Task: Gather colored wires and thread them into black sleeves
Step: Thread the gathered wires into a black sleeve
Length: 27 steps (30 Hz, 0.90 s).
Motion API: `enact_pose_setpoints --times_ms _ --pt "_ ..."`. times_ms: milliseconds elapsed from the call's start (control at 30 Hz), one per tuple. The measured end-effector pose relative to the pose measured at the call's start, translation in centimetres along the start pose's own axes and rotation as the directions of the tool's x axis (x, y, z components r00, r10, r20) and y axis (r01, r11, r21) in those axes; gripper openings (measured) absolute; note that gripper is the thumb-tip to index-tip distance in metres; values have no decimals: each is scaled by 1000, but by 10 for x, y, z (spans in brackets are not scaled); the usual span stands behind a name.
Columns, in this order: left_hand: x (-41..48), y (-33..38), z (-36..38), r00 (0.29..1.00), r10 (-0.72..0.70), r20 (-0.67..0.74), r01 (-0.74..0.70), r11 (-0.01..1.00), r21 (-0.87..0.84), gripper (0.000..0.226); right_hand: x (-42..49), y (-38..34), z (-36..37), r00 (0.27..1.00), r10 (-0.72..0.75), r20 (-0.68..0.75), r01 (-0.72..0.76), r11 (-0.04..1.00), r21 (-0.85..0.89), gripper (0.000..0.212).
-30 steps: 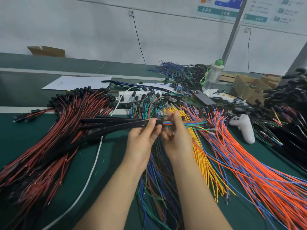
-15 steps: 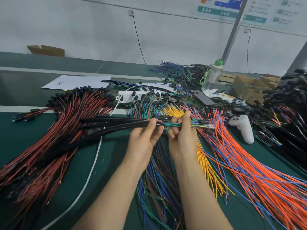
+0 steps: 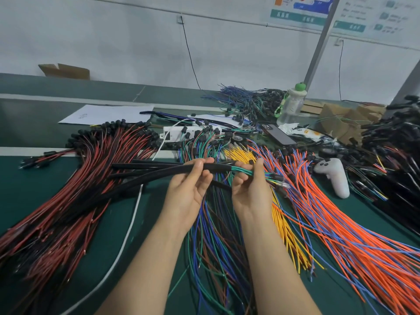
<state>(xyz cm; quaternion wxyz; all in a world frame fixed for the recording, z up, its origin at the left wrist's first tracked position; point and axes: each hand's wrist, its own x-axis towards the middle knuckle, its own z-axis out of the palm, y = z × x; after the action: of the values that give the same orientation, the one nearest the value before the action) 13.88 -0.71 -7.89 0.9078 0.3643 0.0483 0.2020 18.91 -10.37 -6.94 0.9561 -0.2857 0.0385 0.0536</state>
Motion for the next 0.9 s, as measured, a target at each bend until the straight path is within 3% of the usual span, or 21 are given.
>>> enact_pose_setpoints --times_ms 100,233,300,400,467,567,667,800,900 --pt "-4 -9 6 1000 -1 29 0 998 60 15 -1 9 1 1000 -8 23 11 991 -132 47" --pt "-6 -10 9 999 -12 34 11 999 41 16 -5 15 0 993 102 52 -83 957 -276 41" --pt "-4 -6 7 1000 -8 16 8 1000 1 16 -5 13 0 986 145 83 -127 973 -191 33" --pt "-3 -4 5 1000 -13 9 13 1000 -13 15 -4 7 -4 983 153 101 -162 984 78 25" --pt "-4 -5 6 1000 -14 11 14 1000 -14 15 -4 4 -6 981 159 115 -175 975 138 26" --pt "-3 -7 6 1000 0 -11 0 1000 -2 14 -4 6 -2 987 135 84 -133 991 -33 38" --pt "-5 -13 9 1000 14 7 -14 1000 22 14 -5 17 1 999 7 38 3 963 -271 45" --pt "-7 -17 12 1000 2 13 -2 1000 25 16 -8 22 2 995 3 102 27 956 -291 53" --pt "-5 -13 12 1000 -14 -5 14 1000 -9 17 -10 19 5 988 106 113 -74 964 -253 52"
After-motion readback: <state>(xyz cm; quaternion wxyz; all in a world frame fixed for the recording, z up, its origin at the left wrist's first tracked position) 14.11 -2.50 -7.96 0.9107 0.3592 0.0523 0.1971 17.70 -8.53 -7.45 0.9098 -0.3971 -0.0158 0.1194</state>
